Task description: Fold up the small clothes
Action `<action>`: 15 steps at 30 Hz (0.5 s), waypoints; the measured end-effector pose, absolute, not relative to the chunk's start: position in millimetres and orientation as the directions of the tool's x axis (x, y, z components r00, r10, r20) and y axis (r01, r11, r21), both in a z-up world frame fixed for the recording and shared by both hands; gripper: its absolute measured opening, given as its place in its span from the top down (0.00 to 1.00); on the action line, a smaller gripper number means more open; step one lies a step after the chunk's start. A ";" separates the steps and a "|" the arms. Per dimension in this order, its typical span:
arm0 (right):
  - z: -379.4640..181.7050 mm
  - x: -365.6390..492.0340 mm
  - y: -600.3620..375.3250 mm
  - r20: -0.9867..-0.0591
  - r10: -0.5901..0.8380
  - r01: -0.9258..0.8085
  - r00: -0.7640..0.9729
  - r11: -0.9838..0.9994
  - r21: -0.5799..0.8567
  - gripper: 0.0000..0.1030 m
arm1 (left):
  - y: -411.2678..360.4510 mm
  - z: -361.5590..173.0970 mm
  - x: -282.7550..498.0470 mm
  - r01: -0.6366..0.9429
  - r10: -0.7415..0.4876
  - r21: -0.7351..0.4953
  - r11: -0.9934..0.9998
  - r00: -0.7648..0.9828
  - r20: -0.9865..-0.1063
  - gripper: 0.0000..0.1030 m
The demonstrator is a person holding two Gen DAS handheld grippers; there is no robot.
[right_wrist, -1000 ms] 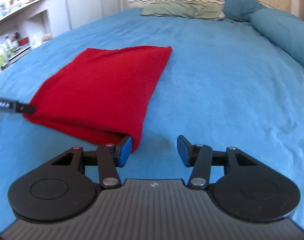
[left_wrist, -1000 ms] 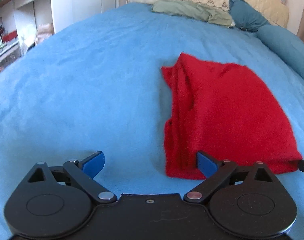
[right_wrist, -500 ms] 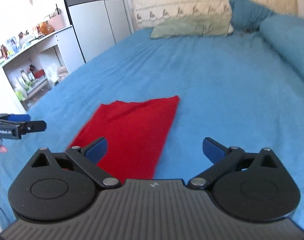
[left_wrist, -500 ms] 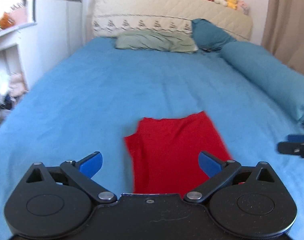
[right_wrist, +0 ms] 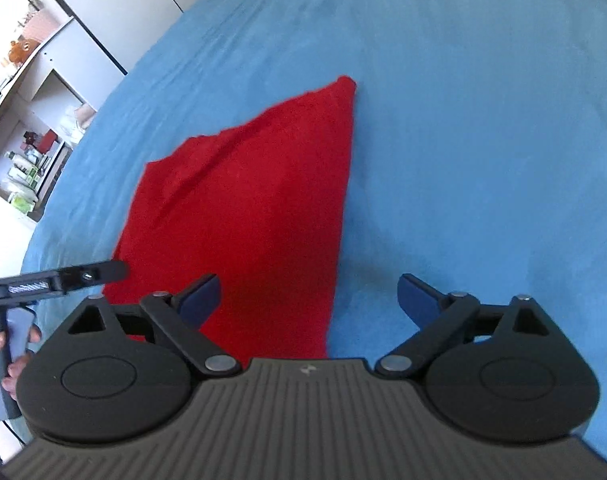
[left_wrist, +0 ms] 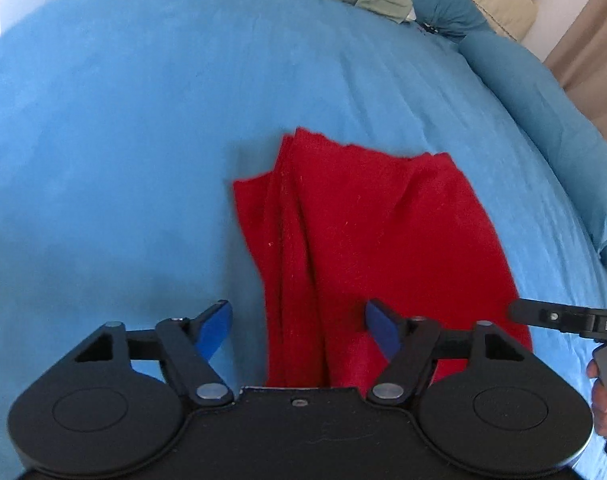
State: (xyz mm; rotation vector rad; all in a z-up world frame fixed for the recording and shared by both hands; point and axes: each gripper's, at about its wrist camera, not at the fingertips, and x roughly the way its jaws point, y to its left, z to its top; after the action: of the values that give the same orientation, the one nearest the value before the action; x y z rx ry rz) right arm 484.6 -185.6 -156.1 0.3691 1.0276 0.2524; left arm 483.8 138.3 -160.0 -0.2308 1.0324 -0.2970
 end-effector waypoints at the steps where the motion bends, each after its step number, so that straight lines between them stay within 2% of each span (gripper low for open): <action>1: -159.9 486.2 -186.0 -0.780 0.384 -0.030 0.494 0.904 0.426 0.00 | 138.2 -163.0 485.2 0.128 -0.360 -0.343 0.931 0.477 -0.802 0.26; 2: -162.9 488.4 -186.0 -0.775 0.392 -0.030 0.496 0.899 0.436 0.00 | 137.5 -164.3 486.2 0.127 -0.373 -0.358 0.925 0.478 -0.796 0.27; 3: -164.0 490.7 -185.3 -0.767 0.401 -0.038 0.500 0.896 0.443 0.05 | 136.3 -165.3 487.6 0.129 -0.384 -0.368 0.921 0.474 -0.793 0.32; 4: -164.7 492.1 -184.6 -0.760 0.409 -0.048 0.505 0.893 0.448 0.16 | 134.8 -166.0 489.8 0.132 -0.394 -0.378 0.916 0.468 -0.792 0.37; 6: -165.2 495.6 -179.0 -0.749 0.443 -0.076 0.492 0.879 0.470 0.33 | 131.3 -165.9 491.8 0.118 -0.406 -0.399 0.910 0.453 -0.793 0.56; 7: -164.4 496.3 -175.6 -0.755 0.430 -0.080 0.495 0.888 0.454 0.37 | 129.5 -163.8 492.3 0.111 -0.402 -0.397 0.911 0.455 -0.795 0.61; 8: -161.4 496.2 -171.5 -0.760 0.417 -0.095 0.499 0.898 0.430 0.44 | 128.1 -160.2 491.3 0.116 -0.394 -0.386 0.915 0.462 -0.795 0.69; 9: -156.6 495.2 -168.9 -0.760 0.406 -0.109 0.508 0.905 0.411 0.56 | 125.1 -155.1 489.4 0.120 -0.375 -0.364 0.924 0.474 -0.797 0.75; 12: -140.4 486.5 -163.2 -0.748 0.376 -0.111 0.547 0.918 0.380 0.64 | 116.5 -140.4 482.1 0.119 -0.339 -0.324 0.939 0.498 -0.798 0.79; 15: -116.7 468.8 -163.1 -0.726 0.373 -0.141 0.579 0.922 0.361 0.66 | 106.0 -121.3 469.4 0.132 -0.330 -0.307 0.942 0.516 -0.790 0.80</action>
State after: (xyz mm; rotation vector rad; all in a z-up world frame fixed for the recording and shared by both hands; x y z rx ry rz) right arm 468.8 -163.1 -116.7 0.2772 0.9073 0.3048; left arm 469.4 106.0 -121.3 -0.2192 0.9919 -0.2797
